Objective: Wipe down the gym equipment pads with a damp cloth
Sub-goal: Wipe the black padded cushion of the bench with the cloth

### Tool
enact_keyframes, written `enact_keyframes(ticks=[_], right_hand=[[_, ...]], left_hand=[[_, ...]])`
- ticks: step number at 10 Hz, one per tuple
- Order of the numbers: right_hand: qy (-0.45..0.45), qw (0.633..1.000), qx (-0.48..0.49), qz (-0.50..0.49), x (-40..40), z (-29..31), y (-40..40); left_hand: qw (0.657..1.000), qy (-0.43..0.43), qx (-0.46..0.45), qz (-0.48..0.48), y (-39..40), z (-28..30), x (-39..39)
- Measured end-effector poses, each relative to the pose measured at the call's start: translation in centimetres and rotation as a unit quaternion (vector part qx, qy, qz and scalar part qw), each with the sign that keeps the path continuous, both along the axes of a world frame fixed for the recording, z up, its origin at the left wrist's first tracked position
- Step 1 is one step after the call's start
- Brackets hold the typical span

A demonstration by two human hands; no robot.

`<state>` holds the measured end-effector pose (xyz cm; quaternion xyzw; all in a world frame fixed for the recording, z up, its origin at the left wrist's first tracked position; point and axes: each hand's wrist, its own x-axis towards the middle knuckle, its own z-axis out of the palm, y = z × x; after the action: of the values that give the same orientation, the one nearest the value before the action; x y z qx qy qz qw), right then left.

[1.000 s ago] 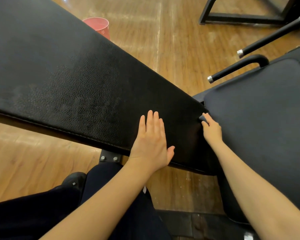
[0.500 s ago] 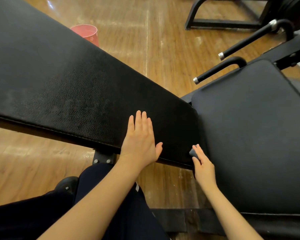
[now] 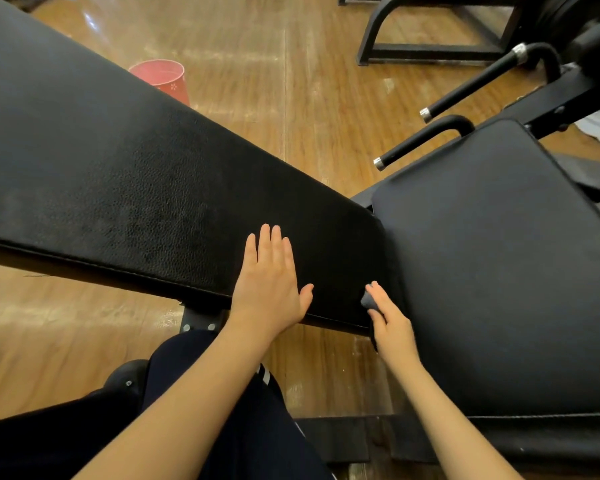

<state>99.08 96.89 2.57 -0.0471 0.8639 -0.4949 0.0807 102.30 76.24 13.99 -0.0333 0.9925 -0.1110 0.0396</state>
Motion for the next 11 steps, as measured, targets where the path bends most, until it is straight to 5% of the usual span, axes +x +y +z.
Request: enact_keyframes(ticks=[2, 5, 8, 11], right_hand=[[-0.068, 0.988, 0.021, -0.134, -2.5, -1.6, 1.8], [-0.018, 0.999, -0.013, -0.049, 1.0, -0.8, 0.4], [-0.079, 0.99, 0.026, -0.11, -5.1, -1.5, 2.1], [-0.053, 0.993, 0.049, -0.091, -1.7, -1.6, 1.8]], left_hand=[[1.0, 0.002, 0.003, -0.004, -0.1, 0.0, 0.0], [1.0, 0.0, 0.006, -0.006, -0.1, 0.0, -0.1], [1.0, -0.003, 0.004, -0.002, -0.1, 0.1, -0.1], [1.0, -0.001, 0.011, 0.0, 0.0, 0.1, -0.1]])
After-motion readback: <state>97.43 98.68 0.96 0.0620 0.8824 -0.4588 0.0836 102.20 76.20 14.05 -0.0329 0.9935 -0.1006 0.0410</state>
